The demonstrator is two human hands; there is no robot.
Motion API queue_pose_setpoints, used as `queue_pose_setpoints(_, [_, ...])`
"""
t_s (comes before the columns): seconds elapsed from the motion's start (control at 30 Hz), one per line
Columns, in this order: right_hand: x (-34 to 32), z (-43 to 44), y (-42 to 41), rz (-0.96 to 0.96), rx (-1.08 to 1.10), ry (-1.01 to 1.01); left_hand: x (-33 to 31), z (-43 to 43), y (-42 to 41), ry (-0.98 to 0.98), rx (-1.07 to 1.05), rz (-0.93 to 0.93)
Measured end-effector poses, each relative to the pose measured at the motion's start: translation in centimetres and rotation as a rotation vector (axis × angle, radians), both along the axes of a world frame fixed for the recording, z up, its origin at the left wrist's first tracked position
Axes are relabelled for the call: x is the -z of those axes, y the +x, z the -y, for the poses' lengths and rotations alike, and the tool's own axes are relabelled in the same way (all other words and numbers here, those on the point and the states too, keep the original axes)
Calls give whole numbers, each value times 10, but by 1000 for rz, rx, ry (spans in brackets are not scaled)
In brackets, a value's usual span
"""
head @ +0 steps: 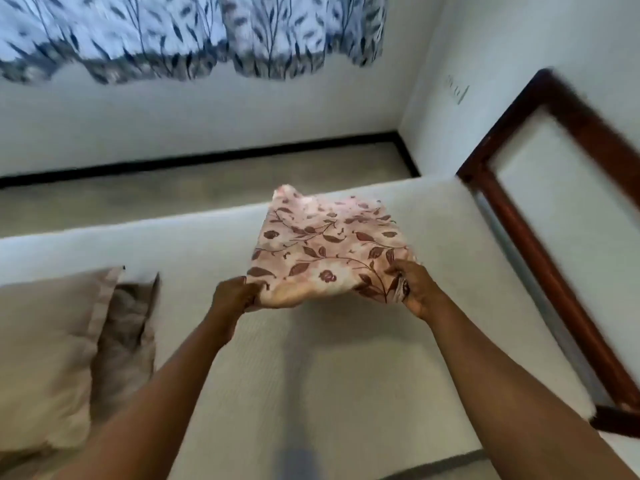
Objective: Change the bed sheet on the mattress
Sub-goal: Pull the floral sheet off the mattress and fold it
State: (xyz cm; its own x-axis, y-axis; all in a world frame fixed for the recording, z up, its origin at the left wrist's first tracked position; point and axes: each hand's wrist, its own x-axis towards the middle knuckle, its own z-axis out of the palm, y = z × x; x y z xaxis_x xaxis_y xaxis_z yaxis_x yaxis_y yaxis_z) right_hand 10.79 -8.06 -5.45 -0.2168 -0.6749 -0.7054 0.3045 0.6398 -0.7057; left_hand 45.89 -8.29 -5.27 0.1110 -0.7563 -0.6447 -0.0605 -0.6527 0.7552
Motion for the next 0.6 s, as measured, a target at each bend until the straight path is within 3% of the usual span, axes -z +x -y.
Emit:
queue_pose_setpoints(0.13, [137, -86, 9, -109, -43, 259, 127, -100, 5, 219, 35, 80])
queue_pose_setpoints(0.23, [185, -164, 16, -82, -69, 395, 173, -172, 16, 378, 102, 137])
queue_pose_setpoints(0.43, [196, -287, 34, -211, -280, 673, 196, -278, 32, 649, 200, 168])
queue_pose_setpoints(0.6, [208, -293, 27, -332, -370, 712, 206, -272, 31, 706, 344, 279])
